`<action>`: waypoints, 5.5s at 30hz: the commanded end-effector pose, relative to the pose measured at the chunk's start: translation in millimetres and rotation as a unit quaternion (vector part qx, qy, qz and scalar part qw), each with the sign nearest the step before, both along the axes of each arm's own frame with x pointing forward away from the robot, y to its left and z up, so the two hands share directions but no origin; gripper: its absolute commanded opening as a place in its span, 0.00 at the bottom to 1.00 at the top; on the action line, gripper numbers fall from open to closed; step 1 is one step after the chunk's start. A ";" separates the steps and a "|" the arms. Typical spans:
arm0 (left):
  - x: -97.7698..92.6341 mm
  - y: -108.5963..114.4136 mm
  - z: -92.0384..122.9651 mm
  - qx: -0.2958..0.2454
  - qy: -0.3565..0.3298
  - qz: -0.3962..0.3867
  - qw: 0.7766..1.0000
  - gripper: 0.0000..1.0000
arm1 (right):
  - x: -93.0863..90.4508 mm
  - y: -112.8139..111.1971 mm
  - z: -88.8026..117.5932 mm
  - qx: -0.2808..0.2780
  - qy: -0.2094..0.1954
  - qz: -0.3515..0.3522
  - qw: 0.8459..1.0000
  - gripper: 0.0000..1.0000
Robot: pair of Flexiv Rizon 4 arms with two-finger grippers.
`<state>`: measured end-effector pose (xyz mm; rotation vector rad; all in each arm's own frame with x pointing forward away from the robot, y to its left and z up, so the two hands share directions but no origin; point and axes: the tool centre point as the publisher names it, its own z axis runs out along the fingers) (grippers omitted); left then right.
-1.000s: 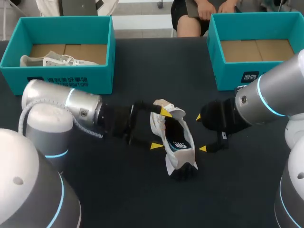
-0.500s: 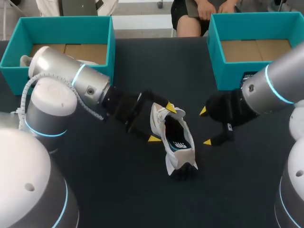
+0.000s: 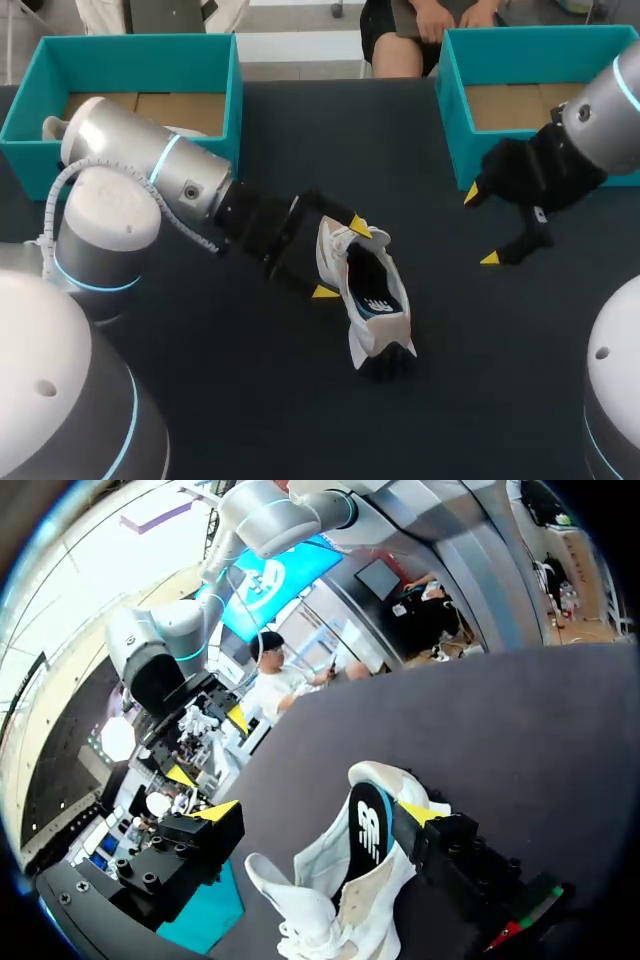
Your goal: Take the shoe out of the shoebox, open the shoe tongue, remove and reinsert the insole, then place the shoe into the shoebox
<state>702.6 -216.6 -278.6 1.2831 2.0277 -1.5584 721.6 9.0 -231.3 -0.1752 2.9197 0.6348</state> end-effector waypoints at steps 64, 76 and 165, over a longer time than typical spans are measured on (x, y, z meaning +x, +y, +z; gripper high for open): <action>15.0 -21.6 4.6 0.398 -0.139 -0.208 0.883 0.00 | 4.5 -39.9 90.5 -0.042 0.023 -0.013 0.999 1.00; -3.5 -32.1 -39.5 0.420 -0.111 -0.219 0.874 0.00 | 4.5 -39.9 90.5 -0.042 0.023 -0.013 0.999 1.00; -29.4 -32.6 -112.3 0.455 -0.233 -0.131 0.849 0.00 | 4.5 -39.9 90.5 -0.042 0.023 -0.013 0.999 1.00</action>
